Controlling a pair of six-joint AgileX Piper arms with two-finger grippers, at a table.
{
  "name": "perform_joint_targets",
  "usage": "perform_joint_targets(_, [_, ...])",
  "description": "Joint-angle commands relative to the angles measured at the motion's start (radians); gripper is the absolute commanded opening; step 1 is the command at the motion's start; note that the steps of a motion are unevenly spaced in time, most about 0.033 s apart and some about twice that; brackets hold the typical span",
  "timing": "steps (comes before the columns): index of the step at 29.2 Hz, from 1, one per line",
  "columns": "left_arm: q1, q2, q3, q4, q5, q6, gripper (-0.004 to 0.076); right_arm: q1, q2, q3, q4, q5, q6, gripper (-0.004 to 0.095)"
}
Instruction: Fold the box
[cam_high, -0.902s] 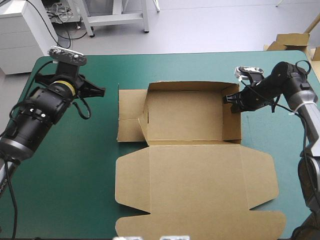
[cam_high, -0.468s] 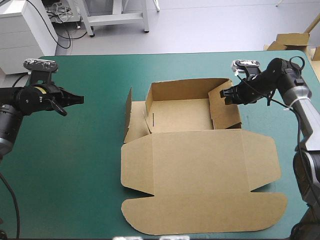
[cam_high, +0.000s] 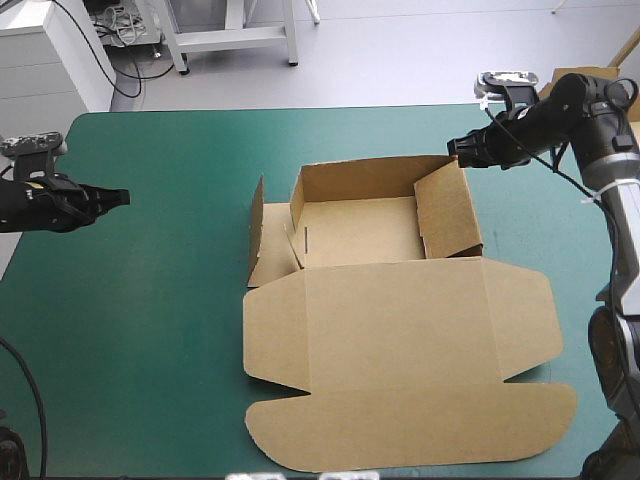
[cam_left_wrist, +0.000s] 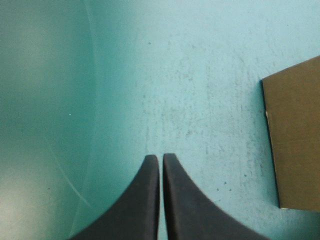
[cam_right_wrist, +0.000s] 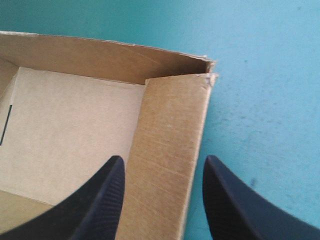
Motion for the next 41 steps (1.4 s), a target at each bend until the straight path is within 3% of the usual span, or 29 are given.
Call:
perform_joint_targets(1, [0.037, -0.018, -0.031, -0.067, -0.022, 0.021, 0.0003, 0.003, -0.086, -0.036, -0.082, -0.018, 0.039, 0.0454])
perform_joint_targets(4, [0.041, -0.014, -0.031, -0.065, -0.002, 0.025, 0.0002, 0.003, -0.091, -0.036, -0.104, -0.018, 0.096, 0.0453])
perform_joint_targets(12, [0.041, -0.014, -0.031, -0.075, 0.038, 0.035, -0.0003, 0.009, -0.024, 0.020, -0.040, -0.018, 0.003, 0.0446])
perform_joint_targets(29, [0.041, -0.014, -0.031, -0.158, 0.057, 0.035, -0.0008, 0.019, 0.167, 0.086, -0.017, -0.018, 0.003, 0.0427])
perform_joint_targets(32, [0.041, -0.014, -0.031, -0.160, 0.057, 0.035, -0.0008, 0.025, 0.176, 0.086, -0.019, -0.018, -0.001, 0.0290])
perform_joint_targets(36, [0.041, -0.014, -0.031, -0.162, 0.057, 0.035, -0.0008, 0.038, 0.184, 0.086, -0.021, -0.018, -0.001, -0.0023])
perform_joint_targets(41, [0.041, -0.014, -0.031, -0.151, 0.059, 0.035, -0.0008, 0.040, 0.184, 0.082, 0.029, -0.018, 0.005, -0.0020])
